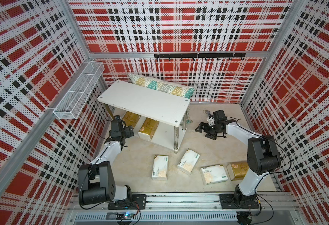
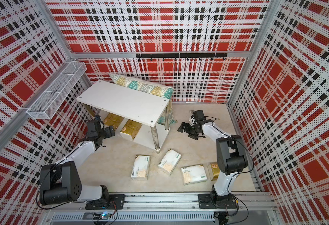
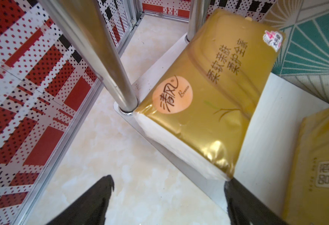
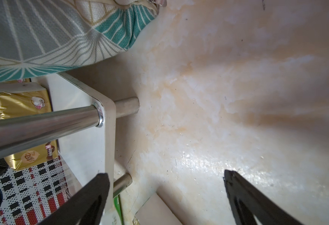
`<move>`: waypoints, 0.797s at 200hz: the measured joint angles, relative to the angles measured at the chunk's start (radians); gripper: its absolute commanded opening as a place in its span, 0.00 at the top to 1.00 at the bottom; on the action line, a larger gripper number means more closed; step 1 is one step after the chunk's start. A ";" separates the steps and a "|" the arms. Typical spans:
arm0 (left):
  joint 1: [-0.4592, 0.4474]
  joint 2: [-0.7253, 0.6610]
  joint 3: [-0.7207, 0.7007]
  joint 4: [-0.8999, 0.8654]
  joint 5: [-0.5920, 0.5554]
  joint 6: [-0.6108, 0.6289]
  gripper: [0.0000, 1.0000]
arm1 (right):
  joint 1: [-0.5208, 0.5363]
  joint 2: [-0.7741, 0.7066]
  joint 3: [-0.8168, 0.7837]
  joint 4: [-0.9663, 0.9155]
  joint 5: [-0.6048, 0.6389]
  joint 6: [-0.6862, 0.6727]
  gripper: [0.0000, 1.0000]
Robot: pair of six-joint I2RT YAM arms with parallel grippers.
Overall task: Place the tissue boxes on the shelf by color
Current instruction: Adjust the box of tissues on the shelf, then pick up the box of tissues from the center of the board.
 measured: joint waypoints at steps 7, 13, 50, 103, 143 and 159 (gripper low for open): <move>0.000 0.000 0.000 0.000 0.003 0.000 0.07 | 0.000 0.000 0.000 0.000 0.000 0.000 0.00; 0.000 -0.001 0.000 0.000 0.006 0.000 0.07 | 0.000 0.000 0.000 0.000 0.000 0.000 0.00; -0.011 -0.046 0.000 -0.025 0.033 0.000 0.07 | 0.000 0.000 0.000 0.000 0.000 0.000 0.00; -0.081 -0.162 0.000 -0.070 0.027 -0.016 0.07 | 0.000 0.000 0.000 -0.002 0.005 -0.001 0.00; -0.203 -0.214 0.000 -0.179 -0.033 -0.033 0.08 | 0.000 0.000 0.020 -0.021 0.039 -0.004 0.00; -0.240 -0.259 0.000 -0.220 -0.052 -0.041 0.08 | 0.000 -0.002 0.036 -0.029 0.062 -0.007 0.00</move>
